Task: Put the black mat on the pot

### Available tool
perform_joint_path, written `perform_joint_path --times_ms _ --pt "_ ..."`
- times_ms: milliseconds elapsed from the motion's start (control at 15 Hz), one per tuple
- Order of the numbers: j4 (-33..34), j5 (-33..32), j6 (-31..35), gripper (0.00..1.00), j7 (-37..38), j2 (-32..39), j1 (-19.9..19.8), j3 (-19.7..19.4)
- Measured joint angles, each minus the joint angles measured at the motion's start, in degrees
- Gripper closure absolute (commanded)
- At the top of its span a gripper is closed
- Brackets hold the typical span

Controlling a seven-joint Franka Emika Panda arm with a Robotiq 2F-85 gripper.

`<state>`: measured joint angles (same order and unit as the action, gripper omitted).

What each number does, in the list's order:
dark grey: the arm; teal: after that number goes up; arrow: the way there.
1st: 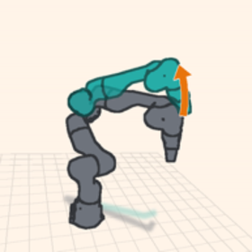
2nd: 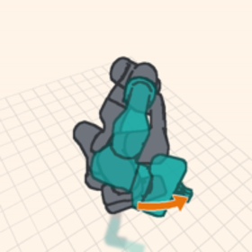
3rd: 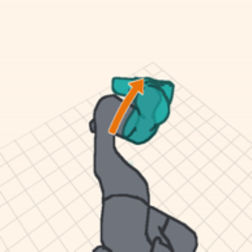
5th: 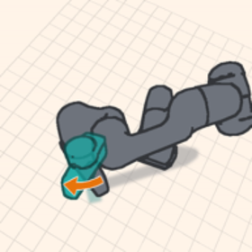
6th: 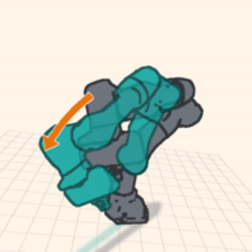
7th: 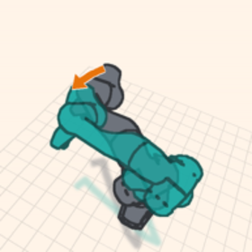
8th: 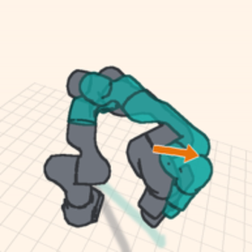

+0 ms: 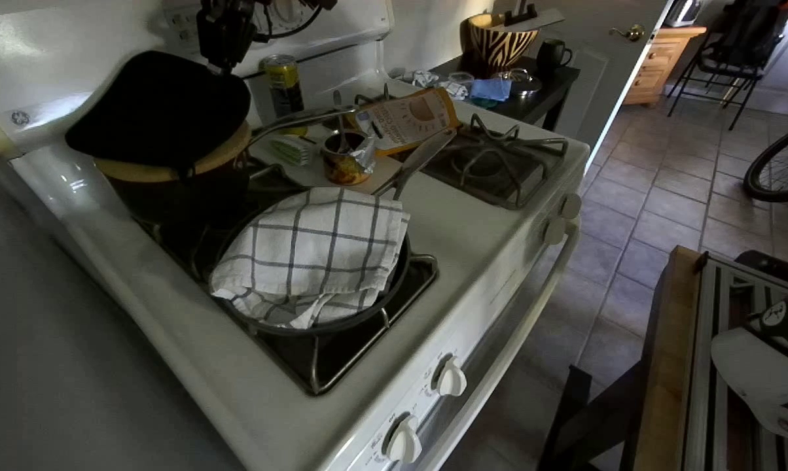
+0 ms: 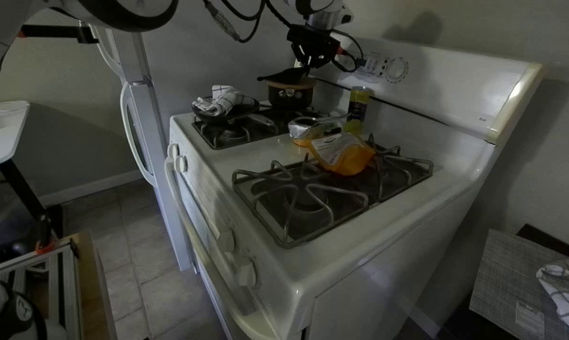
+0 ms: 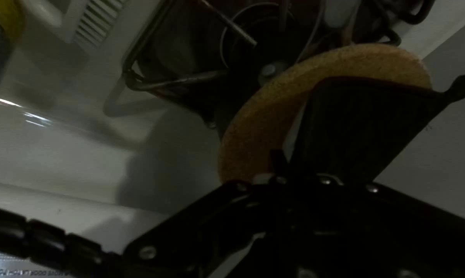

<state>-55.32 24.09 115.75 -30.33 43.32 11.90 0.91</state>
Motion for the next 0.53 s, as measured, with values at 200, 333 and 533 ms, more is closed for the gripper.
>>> perform_joint_path --times_ms 200,333,533 --pt "0.1 -0.7 0.0 0.68 0.6 0.0 0.3 -0.8" --pt "0.2 -1.6 -0.4 0.60 1.6 0.0 0.7 -1.5" --pt "0.2 -3.1 -2.7 0.38 3.2 0.1 1.2 -2.1"
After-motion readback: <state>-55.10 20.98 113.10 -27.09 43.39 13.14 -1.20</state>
